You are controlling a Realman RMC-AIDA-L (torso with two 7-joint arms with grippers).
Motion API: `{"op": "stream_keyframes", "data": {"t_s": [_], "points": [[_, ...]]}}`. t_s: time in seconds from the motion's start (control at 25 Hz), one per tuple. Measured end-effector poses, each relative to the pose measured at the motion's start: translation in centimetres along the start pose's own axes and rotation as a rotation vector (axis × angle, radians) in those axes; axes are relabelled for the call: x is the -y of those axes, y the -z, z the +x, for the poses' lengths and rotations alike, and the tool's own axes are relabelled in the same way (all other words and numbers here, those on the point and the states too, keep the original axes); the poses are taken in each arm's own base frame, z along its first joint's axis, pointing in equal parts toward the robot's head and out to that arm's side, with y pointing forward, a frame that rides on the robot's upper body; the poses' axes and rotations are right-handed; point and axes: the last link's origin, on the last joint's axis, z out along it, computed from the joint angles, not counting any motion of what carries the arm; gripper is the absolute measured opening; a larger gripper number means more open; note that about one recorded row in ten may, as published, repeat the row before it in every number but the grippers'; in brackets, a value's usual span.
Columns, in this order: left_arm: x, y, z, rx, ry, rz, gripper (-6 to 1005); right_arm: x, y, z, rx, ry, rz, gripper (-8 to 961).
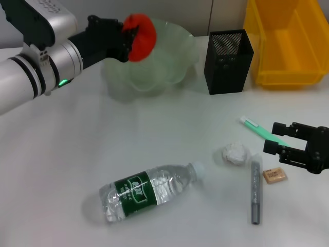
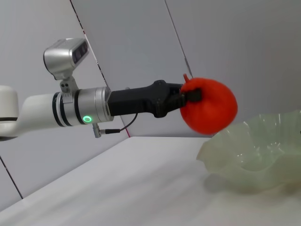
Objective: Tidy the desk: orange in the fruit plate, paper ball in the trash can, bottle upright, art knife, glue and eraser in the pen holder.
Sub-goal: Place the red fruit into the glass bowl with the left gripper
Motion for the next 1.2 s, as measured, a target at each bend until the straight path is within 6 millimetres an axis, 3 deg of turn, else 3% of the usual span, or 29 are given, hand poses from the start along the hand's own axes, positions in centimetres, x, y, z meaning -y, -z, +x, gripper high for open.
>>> {"op": "stream_keyframes", "data": {"t_s": [0.36, 1.2], "points": [[-0.2, -0.1, -1.1, 0.035, -0.001, -0.007, 57, -0.2, -0.4, 0.1, 0.003, 0.004, -0.013, 664], [0.3, -0.2, -0.4, -0.006, 0.046, 0.024, 58, -0.3, -1.0, 0.0, 0.005, 0.001, -0.034, 664]]}}
